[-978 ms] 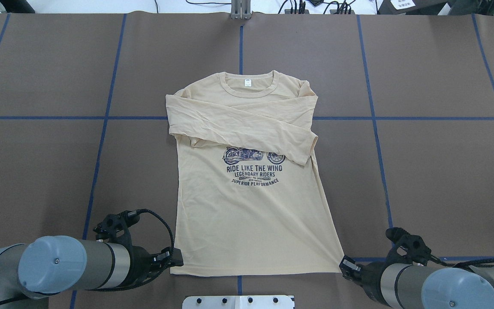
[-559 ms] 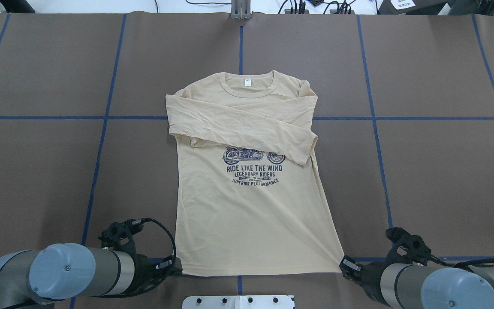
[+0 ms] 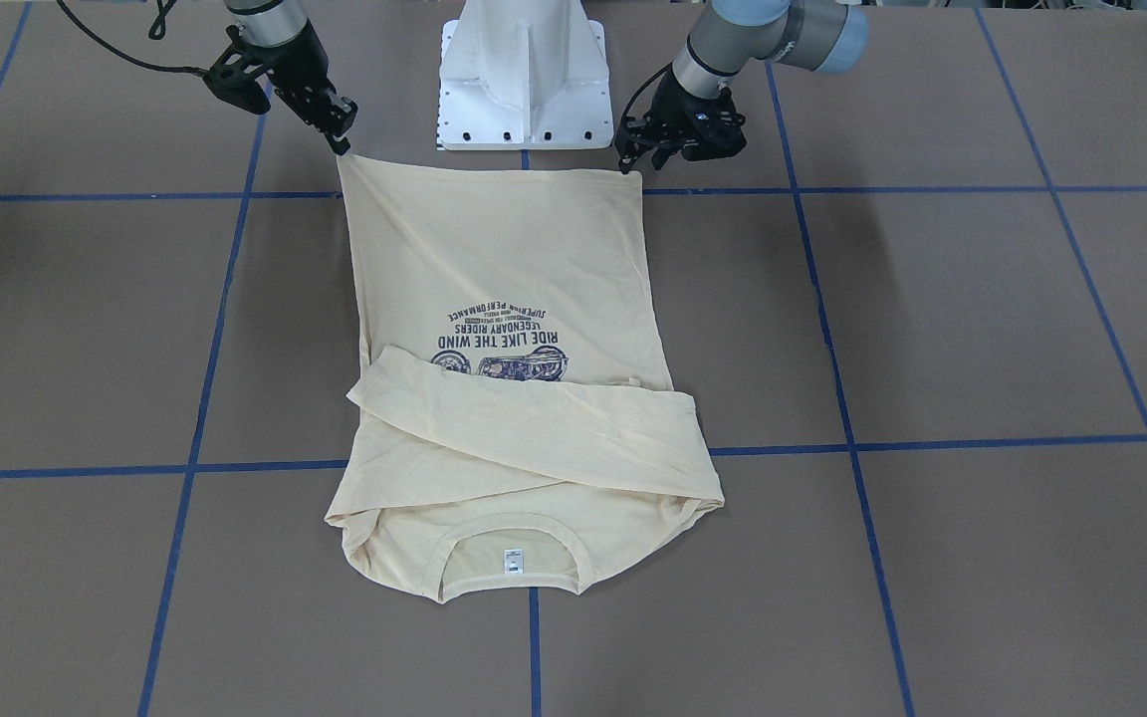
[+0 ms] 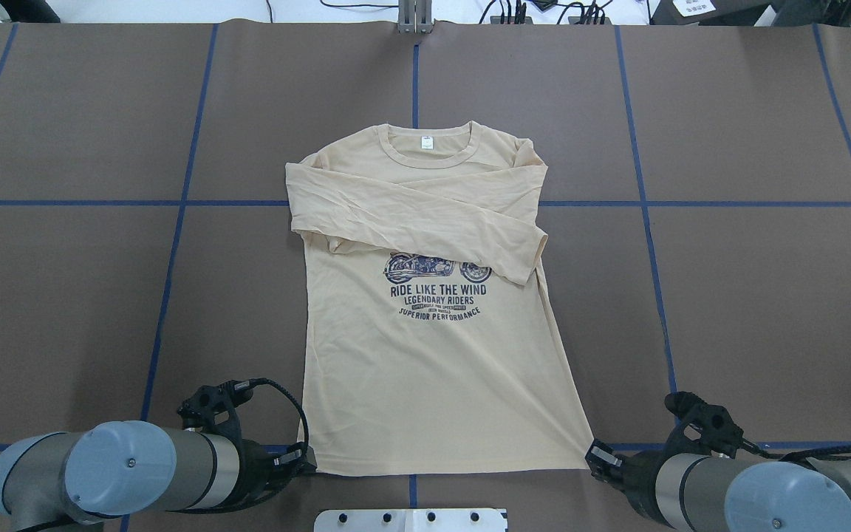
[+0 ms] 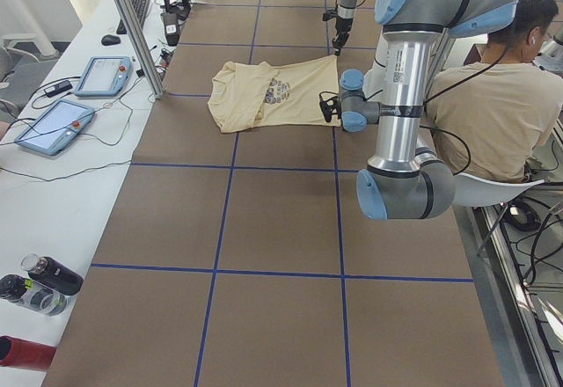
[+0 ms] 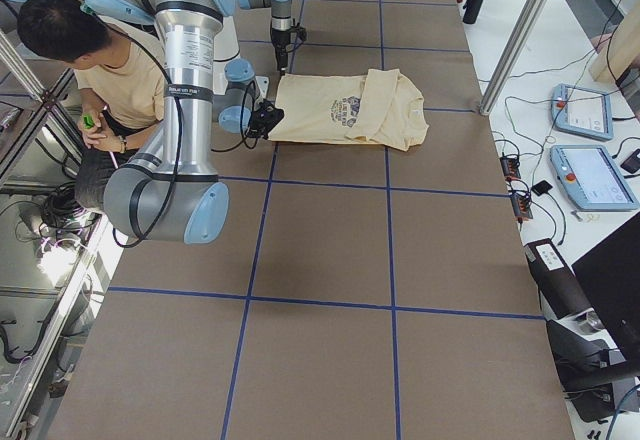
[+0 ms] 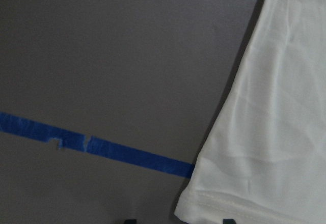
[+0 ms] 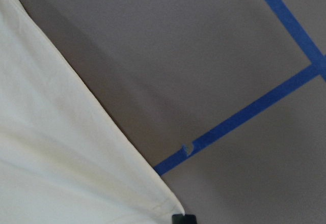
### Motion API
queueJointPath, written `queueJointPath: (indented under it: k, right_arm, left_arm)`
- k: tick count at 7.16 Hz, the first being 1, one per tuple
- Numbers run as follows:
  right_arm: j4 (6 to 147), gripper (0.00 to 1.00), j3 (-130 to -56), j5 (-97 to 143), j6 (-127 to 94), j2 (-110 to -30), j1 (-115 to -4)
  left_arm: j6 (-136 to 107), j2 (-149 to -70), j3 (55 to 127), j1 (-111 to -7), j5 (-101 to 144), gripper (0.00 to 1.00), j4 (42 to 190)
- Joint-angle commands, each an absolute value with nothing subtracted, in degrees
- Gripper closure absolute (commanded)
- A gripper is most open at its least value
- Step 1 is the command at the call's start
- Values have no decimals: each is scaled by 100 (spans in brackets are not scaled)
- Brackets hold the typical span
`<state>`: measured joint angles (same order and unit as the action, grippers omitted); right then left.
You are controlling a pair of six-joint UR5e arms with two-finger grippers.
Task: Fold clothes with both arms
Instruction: 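Hold both hem corners with both grippers, pinching the fabric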
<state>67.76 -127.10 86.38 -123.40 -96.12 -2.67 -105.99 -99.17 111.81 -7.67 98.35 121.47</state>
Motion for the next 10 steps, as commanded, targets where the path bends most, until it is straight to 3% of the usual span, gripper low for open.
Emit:
queueJointPath:
  k: [1,4,5,6,7,10]
  right_arm:
    - [6776,100,-12709,8631,-12340,-9615,-264]
    - [6776,100,-12709,8631,-12340,-9624,-264]
    - [6776,100,-12709,8631,-12340,-9624,-264]
    - [6776,100,-12709,8631,-12340,-9624,-264]
    - [6776,100,-12700,8631,-12340,-9624,-264]
    - [6776,100,-12700,8622,-12340,-9615,-272]
  left_arm:
    - [-10582,-9949,11127,-773,9835,40,12146]
    - [-10591,-9958,11118,-773,9826,52,12146]
    - [-10591,-9958,11118,-791,9826,68,12146]
    - [-10591,-9958,11109,-817,9826,95,12146]
    - [-10591,-9967,11109,-843,9774,100,12146]
    - [-10582,-9976,11319,-931,9721,100,12146]
